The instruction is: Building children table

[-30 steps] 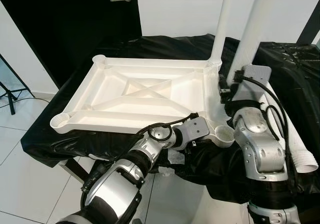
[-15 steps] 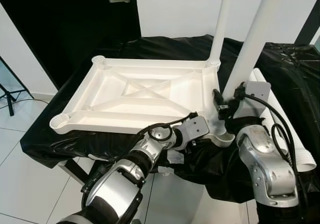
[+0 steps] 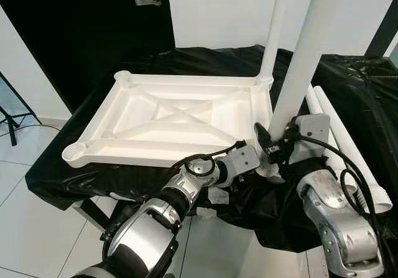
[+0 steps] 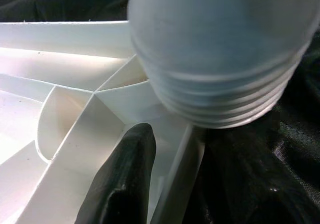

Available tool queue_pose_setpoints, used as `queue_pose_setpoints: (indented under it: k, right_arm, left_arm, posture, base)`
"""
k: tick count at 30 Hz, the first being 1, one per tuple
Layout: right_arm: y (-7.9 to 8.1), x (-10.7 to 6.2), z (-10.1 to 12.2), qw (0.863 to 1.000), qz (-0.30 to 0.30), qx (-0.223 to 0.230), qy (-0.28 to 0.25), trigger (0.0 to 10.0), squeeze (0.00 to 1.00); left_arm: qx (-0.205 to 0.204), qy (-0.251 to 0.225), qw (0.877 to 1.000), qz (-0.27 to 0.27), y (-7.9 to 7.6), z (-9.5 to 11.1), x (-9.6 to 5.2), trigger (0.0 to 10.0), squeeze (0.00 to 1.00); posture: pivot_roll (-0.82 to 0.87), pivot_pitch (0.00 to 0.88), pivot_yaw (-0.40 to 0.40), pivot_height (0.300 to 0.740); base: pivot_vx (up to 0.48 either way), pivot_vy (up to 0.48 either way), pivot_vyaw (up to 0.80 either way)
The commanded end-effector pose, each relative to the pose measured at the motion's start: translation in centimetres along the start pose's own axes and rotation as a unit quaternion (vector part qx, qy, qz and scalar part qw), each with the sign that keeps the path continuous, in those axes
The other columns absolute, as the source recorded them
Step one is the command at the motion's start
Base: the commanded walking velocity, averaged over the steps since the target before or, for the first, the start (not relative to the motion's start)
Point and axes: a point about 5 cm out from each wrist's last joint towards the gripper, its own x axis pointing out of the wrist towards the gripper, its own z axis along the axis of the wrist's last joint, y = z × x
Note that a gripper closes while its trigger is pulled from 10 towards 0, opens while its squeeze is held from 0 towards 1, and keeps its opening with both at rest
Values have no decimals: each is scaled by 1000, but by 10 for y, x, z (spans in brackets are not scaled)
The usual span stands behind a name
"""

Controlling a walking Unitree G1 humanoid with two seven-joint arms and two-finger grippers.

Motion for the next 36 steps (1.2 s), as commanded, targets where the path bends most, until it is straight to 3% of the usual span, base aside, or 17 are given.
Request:
queue_pose_setpoints:
  k: [1,15,36]
  right_arm:
    - [-3,-5,-36,995,-6,9,96,10000,0]
    - [-22,-5,-45,992,-81,0,96,10000,0]
    - [-16,-1,-60,995,-60,-21,76,10000,0]
  left_arm:
    - [-22,24,999,24,-3,-16,-4,10000,0]
    - [-30,26,999,30,-1,-22,-10,10000,0]
    - [-34,31,998,33,0,-29,-16,10000,0]
  posture:
    - [-197,4,53,740]
    - [-198,1,70,740]
    - [-180,0,90,740]
  base:
    - [0,0,0]
    - [0,0,0]
    - [0,0,0]
